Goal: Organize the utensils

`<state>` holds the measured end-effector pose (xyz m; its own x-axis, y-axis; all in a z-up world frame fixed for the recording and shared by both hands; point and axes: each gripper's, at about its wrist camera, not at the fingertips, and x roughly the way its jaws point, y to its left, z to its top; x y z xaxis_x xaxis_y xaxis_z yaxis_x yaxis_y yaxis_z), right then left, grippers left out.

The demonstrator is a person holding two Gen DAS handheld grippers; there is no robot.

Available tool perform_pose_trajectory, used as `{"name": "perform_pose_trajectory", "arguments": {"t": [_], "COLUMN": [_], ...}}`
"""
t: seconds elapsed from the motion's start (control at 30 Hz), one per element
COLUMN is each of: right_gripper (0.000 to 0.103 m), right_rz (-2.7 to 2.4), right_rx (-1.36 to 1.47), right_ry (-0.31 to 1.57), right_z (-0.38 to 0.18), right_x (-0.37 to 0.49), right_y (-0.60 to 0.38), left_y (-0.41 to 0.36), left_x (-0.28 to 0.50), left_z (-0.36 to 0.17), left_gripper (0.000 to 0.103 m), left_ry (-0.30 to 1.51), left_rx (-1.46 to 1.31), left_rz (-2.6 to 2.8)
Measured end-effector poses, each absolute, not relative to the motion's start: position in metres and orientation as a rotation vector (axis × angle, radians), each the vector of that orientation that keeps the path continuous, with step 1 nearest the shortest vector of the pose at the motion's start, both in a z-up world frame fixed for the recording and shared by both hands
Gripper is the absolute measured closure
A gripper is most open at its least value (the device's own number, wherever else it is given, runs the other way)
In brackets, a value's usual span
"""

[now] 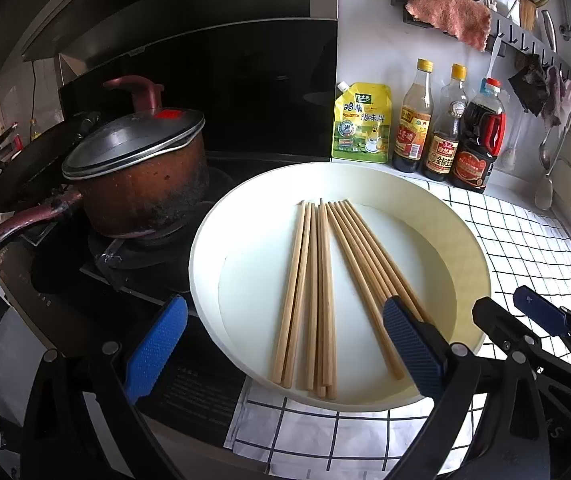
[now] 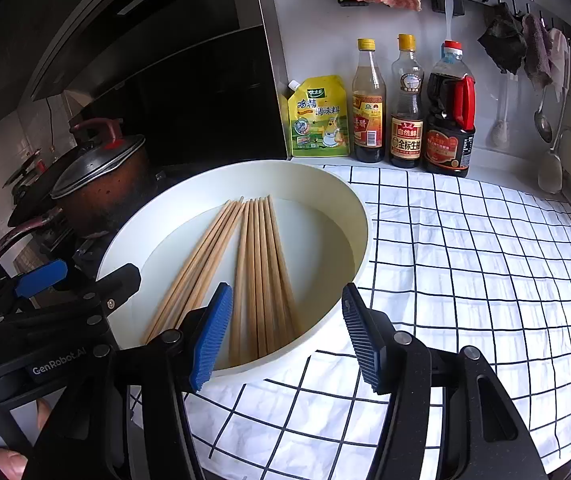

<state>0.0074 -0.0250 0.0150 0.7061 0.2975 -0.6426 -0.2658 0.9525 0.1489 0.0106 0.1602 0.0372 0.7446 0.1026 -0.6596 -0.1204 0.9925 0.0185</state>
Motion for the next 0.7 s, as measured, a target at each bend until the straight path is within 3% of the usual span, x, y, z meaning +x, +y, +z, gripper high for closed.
{"name": "perform_pose_trajectory", "arguments": {"t": [0.7], "right_gripper": [0.048], "right_rz": [0.31], "right_rx": [0.051], "right_ry": [0.723], "right_z": [0.0174], "right_x": [0.0068], "right_y": [-0.0277], "left_y": [0.161], "left_x": [0.0128], "left_z": [0.0308], "left_gripper": [0.006], "left_ry": [0.762], "left_rx": [-0.032], "left_rz": [0.141]}}
